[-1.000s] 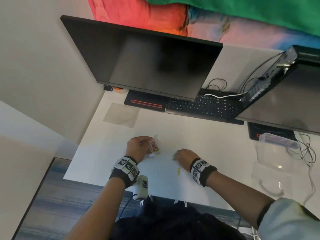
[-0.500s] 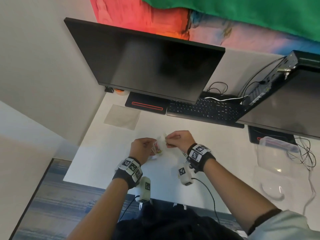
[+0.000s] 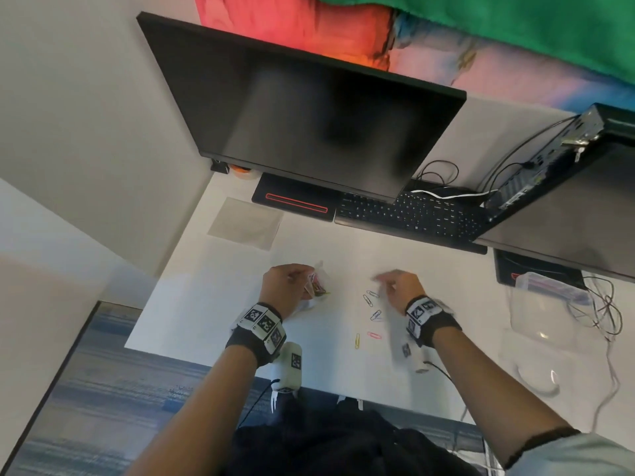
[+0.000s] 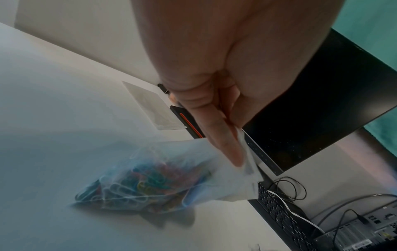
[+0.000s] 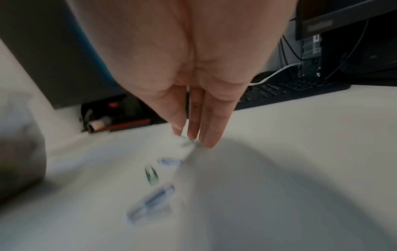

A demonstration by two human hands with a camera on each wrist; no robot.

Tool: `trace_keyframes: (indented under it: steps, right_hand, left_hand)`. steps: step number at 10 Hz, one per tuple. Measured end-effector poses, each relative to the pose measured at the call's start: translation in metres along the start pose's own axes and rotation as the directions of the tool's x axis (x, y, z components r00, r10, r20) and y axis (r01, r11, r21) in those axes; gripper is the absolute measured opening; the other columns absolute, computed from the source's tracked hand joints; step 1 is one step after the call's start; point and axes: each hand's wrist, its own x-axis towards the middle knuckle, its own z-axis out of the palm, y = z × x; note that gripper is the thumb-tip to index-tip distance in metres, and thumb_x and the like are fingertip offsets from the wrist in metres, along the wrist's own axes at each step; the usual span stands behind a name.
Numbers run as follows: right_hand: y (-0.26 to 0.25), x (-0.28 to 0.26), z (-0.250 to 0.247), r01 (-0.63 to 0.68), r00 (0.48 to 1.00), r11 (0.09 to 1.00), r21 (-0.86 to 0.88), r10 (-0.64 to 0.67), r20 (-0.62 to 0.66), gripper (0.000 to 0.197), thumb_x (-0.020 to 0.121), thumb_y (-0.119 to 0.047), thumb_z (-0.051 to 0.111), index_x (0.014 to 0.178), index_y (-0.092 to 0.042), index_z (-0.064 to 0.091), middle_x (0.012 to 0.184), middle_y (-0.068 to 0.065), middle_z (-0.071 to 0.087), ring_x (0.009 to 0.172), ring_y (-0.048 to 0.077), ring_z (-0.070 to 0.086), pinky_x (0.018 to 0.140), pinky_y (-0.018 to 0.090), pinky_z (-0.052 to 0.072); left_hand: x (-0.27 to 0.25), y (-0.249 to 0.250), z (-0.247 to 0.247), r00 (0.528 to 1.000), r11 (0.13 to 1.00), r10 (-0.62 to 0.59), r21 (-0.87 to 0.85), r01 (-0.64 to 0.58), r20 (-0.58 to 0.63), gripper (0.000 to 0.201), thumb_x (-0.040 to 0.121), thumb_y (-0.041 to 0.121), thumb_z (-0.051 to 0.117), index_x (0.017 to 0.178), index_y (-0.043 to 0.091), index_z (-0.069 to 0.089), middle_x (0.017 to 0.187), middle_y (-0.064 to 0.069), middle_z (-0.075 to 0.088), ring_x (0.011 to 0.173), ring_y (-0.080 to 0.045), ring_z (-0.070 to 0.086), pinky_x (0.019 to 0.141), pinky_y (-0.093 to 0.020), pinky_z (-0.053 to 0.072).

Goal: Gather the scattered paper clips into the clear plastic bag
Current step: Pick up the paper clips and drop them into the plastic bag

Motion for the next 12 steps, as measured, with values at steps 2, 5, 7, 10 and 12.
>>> trace_keyframes:
  steps: [2,5,7,10,12]
  right_hand:
    - [0.023,-0.036,0.038,0.246,0.968,0.948,-0.204,-0.229,0.103,0.037,0.088,-0.003,0.051,0.122,-0.008,0.064,0.134,0.009,0.055,0.125,0.026,0.049,0.107,0.018,0.024]
    - [0.009,-0.010,0.019,0.048,0.998,0.991,-0.126,-0.043,0.046,0.050,0.098,-0.017,0.038,0.148,-0.012,0.031,0.157,0.012,0.025,0.145,0.023,0.024,0.119,0.031,0.018]
    - [0.009,-0.059,0.045,0.263,0.950,0.921,-0.289,-0.195,0.243,0.057,0.099,-0.020,0.034,0.153,-0.021,0.016,0.161,0.008,0.005,0.148,0.021,0.011,0.118,0.027,0.010]
    - [0.026,-0.078,0.069,0.481,0.874,0.618,-0.622,-0.286,0.393,0.066,0.091,0.008,0.031,0.148,0.006,0.000,0.158,0.023,-0.002,0.147,0.035,0.000,0.121,0.041,0.012]
    - [0.015,-0.076,0.057,0.400,0.913,0.735,-0.548,-0.269,0.306,0.058,0.086,0.012,0.049,0.142,0.006,0.035,0.151,0.019,0.032,0.137,0.034,0.036,0.113,0.038,0.034]
  left_hand:
    - [0.002,-0.001,-0.002,1.000,1.000,-0.012,-0.016,0.012,0.014,0.016,0.094,0.010,0.060,0.098,0.014,0.076,0.082,-0.007,0.072,0.075,-0.024,0.072,0.077,-0.044,0.063]
    - [0.002,-0.009,-0.005,0.999,1.000,-0.002,0.009,0.001,0.041,0.020,0.073,0.025,0.066,0.082,0.011,0.077,0.083,-0.004,0.077,0.088,-0.025,0.075,0.078,-0.044,0.063]
    - [0.000,-0.010,-0.002,1.000,1.000,0.018,0.007,-0.018,0.007,0.018,0.097,0.008,0.057,0.099,0.014,0.073,0.095,-0.016,0.074,0.076,-0.023,0.072,0.073,-0.034,0.063]
    - [0.000,-0.019,-0.003,0.999,0.999,0.018,0.030,-0.020,0.043,0.024,0.083,0.021,0.061,0.078,0.038,0.077,0.076,0.004,0.078,0.086,-0.020,0.075,0.079,-0.044,0.063]
    - [-0.004,-0.017,-0.001,1.000,1.000,-0.009,-0.001,0.009,0.024,0.029,0.089,0.011,0.060,0.071,0.025,0.077,0.071,0.005,0.077,0.085,-0.020,0.075,0.073,-0.046,0.064]
